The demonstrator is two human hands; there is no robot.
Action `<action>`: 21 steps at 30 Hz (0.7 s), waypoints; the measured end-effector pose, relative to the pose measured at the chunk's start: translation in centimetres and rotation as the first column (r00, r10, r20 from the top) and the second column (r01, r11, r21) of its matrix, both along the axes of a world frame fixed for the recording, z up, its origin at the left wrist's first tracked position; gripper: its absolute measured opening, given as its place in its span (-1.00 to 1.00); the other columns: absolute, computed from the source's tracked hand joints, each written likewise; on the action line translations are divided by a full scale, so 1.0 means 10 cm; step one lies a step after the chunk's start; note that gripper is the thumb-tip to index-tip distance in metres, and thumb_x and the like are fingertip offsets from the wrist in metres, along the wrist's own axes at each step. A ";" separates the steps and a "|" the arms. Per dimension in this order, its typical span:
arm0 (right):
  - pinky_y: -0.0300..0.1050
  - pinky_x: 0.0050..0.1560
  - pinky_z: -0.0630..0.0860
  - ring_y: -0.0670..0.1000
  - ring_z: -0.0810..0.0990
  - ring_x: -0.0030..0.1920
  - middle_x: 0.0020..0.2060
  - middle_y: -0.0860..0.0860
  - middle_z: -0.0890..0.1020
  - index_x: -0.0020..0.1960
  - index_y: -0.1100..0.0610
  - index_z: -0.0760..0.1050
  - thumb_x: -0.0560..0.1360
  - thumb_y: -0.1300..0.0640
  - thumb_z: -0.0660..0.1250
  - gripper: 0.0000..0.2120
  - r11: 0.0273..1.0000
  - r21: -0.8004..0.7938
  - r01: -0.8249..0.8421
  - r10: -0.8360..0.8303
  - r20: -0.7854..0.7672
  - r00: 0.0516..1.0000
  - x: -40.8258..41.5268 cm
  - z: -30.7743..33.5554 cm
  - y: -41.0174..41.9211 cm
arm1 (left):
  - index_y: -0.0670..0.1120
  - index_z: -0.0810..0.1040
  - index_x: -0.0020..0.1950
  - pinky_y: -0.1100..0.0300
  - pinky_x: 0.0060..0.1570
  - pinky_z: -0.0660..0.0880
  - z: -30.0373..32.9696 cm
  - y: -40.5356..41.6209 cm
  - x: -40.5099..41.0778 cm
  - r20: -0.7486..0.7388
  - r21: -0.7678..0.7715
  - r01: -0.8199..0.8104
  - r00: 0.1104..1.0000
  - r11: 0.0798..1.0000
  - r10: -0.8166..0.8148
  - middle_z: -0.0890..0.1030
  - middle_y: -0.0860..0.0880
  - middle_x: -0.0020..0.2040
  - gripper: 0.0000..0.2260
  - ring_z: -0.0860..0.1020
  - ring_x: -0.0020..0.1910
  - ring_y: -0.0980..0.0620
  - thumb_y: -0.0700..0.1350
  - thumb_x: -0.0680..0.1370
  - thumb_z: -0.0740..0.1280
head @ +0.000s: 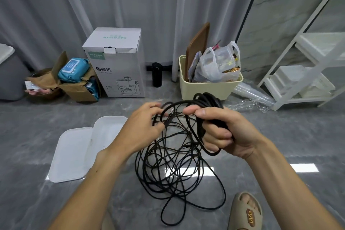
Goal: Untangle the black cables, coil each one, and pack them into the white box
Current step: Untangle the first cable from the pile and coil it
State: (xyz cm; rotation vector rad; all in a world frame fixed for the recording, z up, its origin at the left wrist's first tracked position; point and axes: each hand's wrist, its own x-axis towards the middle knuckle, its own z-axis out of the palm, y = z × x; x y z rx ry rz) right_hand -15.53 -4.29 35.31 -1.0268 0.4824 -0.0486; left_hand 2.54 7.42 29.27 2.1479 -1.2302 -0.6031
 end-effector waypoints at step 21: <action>-0.34 -0.58 0.30 -0.09 0.01 -0.67 -0.67 -0.10 0.07 0.03 0.08 0.71 0.35 0.06 0.42 -0.72 0.983 0.177 0.042 -0.096 0.309 0.946 -0.06 0.01 -0.14 | 0.20 0.33 0.27 0.10 0.37 0.31 0.07 -0.08 -0.33 -0.250 -0.163 0.026 0.966 0.986 -0.067 0.44 0.28 0.32 -0.56 0.34 0.38 0.25 0.16 0.47 0.44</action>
